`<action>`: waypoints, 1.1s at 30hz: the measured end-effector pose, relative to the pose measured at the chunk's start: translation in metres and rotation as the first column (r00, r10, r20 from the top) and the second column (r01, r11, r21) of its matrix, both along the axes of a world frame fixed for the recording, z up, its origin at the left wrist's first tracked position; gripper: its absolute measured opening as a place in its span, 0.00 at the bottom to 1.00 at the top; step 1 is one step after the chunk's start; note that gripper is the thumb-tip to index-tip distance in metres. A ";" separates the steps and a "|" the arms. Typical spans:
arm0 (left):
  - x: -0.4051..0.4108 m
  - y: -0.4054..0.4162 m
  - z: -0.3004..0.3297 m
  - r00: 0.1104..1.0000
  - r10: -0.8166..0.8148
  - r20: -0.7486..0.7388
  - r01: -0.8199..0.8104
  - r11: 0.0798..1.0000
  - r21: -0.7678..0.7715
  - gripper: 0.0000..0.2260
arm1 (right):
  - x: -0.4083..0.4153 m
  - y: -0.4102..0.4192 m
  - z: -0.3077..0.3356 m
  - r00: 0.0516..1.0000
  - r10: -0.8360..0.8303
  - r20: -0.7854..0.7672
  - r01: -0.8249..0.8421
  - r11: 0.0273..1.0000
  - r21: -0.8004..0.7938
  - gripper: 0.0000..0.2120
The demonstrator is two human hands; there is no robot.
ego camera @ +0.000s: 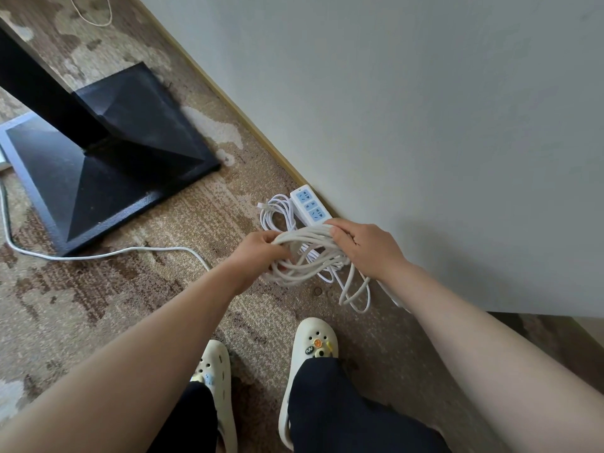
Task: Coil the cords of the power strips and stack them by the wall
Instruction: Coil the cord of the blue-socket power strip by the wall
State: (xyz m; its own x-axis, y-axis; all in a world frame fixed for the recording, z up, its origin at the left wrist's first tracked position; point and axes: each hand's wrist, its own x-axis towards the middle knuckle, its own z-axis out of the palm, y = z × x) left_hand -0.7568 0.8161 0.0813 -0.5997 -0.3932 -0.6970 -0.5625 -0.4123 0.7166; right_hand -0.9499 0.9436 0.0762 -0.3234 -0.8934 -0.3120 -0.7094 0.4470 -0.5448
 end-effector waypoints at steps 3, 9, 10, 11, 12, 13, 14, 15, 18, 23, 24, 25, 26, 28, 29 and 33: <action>0.000 -0.002 0.000 0.998 0.052 -0.017 -0.052 0.999 0.002 0.09 | -0.001 0.001 -0.003 1.000 -0.024 -0.006 0.024 1.000 0.015 0.19; 0.003 0.005 -0.004 0.989 -0.095 0.116 0.125 0.951 -0.283 0.05 | 0.007 0.000 -0.001 0.998 0.001 -0.068 0.000 1.000 0.018 0.20; 0.001 0.006 -0.005 0.983 -0.099 0.154 0.150 0.916 -0.373 0.03 | 0.010 0.000 0.000 0.997 -0.007 -0.079 0.006 1.000 -0.009 0.21; 0.000 0.006 -0.006 0.980 -0.087 0.178 0.157 0.888 -0.432 0.02 | 0.013 0.000 0.001 0.997 -0.014 -0.082 0.012 1.000 -0.028 0.22; -0.001 0.007 -0.007 0.980 -0.073 0.184 0.151 0.876 -0.458 0.02 | 0.015 0.000 0.001 0.997 -0.022 -0.076 0.019 0.999 -0.040 0.22; -0.001 0.008 -0.008 0.982 -0.067 0.175 0.141 0.877 -0.460 0.02 | 0.017 0.000 0.002 0.997 -0.031 -0.066 0.028 0.998 -0.049 0.23; -0.001 0.008 -0.008 0.986 -0.065 0.155 0.129 0.885 -0.447 0.02 | 0.017 0.000 0.002 0.997 -0.040 -0.059 0.037 0.998 -0.056 0.23; -0.001 0.009 -0.009 0.989 -0.064 0.132 0.116 0.895 -0.430 0.03 | 0.018 0.000 0.003 0.997 -0.048 -0.057 0.044 0.997 -0.062 0.23; -0.002 0.010 -0.009 0.994 -0.035 0.108 0.077 0.904 -0.421 0.06 | 0.016 -0.003 0.007 0.997 -0.056 -0.059 0.052 0.996 -0.067 0.23; -0.001 0.012 -0.008 0.994 0.043 0.097 0.005 0.894 -0.447 0.05 | 0.011 -0.010 0.010 0.997 -0.073 -0.040 0.072 0.997 -0.029 0.20; 0.000 0.012 -0.009 0.994 0.043 0.099 0.004 0.903 -0.430 0.04 | 0.010 -0.011 0.010 0.997 -0.071 -0.029 0.071 0.998 -0.001 0.19; 0.000 0.013 -0.008 0.993 0.039 0.108 0.008 0.913 -0.408 0.04 | 0.008 -0.012 0.009 0.998 -0.065 -0.024 0.066 0.998 0.021 0.18; 0.000 0.014 -0.007 0.992 0.034 0.121 0.016 0.922 -0.386 0.05 | 0.007 -0.012 0.008 0.998 -0.062 -0.025 0.063 0.997 0.036 0.18; -0.002 0.014 -0.006 0.990 0.027 0.139 0.023 0.938 -0.345 0.09 | 0.004 -0.013 0.006 0.996 -0.079 -0.028 0.081 0.996 0.047 0.19; -0.004 0.014 -0.005 0.989 0.025 0.144 0.023 0.946 -0.324 0.10 | 0.003 -0.012 0.006 0.995 -0.095 -0.026 0.096 0.994 0.048 0.19; -0.004 0.011 -0.002 0.988 0.034 0.149 -0.003 0.979 -0.203 0.08 | -0.001 -0.010 0.002 0.994 -0.098 -0.036 0.100 0.994 0.042 0.20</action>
State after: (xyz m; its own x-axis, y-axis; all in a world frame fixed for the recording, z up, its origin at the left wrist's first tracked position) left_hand -0.7612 0.8275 0.0797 -0.4848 -0.5447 -0.6843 -0.6644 -0.2795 0.6931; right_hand -0.9510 0.9335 0.0784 -0.4208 -0.8421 -0.3374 -0.6783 0.5391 -0.4993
